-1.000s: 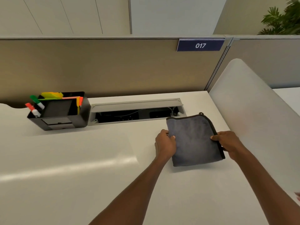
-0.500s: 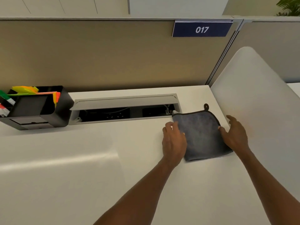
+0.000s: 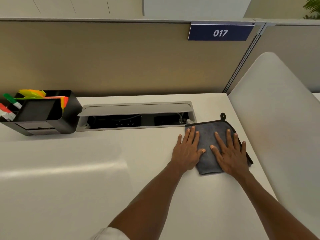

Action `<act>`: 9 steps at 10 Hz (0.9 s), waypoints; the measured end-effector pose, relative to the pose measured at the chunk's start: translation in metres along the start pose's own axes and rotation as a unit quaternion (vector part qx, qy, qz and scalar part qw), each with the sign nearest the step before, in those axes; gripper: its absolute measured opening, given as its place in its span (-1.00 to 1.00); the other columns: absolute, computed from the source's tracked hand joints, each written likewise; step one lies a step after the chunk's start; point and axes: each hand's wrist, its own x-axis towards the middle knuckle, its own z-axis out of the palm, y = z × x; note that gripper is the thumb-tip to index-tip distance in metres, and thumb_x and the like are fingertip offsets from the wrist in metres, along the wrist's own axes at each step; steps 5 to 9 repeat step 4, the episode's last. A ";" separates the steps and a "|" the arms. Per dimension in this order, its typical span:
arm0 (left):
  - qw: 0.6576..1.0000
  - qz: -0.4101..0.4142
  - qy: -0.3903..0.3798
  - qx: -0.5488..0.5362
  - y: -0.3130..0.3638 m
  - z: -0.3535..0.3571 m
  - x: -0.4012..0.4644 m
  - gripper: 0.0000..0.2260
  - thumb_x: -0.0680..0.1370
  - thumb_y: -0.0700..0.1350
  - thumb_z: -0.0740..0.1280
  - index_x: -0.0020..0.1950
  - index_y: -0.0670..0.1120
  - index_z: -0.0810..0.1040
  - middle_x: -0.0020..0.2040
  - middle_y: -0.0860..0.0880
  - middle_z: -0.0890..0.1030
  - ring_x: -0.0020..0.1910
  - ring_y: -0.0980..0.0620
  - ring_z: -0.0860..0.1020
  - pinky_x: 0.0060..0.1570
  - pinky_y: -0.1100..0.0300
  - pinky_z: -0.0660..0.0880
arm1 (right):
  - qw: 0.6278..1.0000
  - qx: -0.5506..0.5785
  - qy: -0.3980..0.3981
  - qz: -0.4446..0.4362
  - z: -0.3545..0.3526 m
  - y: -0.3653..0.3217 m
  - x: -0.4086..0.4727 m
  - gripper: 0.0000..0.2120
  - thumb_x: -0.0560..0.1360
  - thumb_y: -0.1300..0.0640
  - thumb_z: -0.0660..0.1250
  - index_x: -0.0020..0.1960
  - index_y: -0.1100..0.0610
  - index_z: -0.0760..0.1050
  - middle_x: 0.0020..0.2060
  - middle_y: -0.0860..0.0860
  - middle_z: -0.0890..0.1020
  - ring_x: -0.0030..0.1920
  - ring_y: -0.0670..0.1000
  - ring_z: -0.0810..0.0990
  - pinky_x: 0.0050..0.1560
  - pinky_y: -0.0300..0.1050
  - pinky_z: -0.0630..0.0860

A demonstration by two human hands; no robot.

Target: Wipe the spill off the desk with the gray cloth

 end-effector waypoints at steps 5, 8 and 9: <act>0.981 -0.113 0.156 -0.001 -0.081 -0.059 -0.108 -0.38 0.65 0.19 -0.06 0.58 -0.06 -0.23 0.59 -0.12 -0.28 0.57 -0.09 -0.29 0.53 -0.03 -0.21 | 0.964 0.251 0.054 -0.070 -0.024 -0.119 -0.099 -0.76 0.53 0.30 0.36 0.18 0.25 0.63 0.17 0.17 0.67 0.20 0.17 0.62 0.32 0.13 0.48; 0.981 -0.113 0.156 -0.001 -0.081 -0.059 -0.108 -0.38 0.65 0.19 -0.06 0.58 -0.06 -0.23 0.59 -0.12 -0.28 0.57 -0.09 -0.29 0.53 -0.03 -0.21 | 0.964 0.251 0.054 -0.070 -0.024 -0.119 -0.099 -0.76 0.53 0.30 0.36 0.18 0.25 0.63 0.17 0.17 0.67 0.20 0.17 0.62 0.32 0.13 0.48; 0.981 -0.113 0.156 -0.001 -0.081 -0.059 -0.108 -0.38 0.65 0.19 -0.06 0.58 -0.06 -0.23 0.59 -0.12 -0.28 0.57 -0.09 -0.29 0.53 -0.03 -0.21 | 0.964 0.251 0.054 -0.070 -0.024 -0.119 -0.099 -0.76 0.53 0.30 0.36 0.18 0.25 0.63 0.17 0.17 0.67 0.20 0.17 0.62 0.32 0.13 0.48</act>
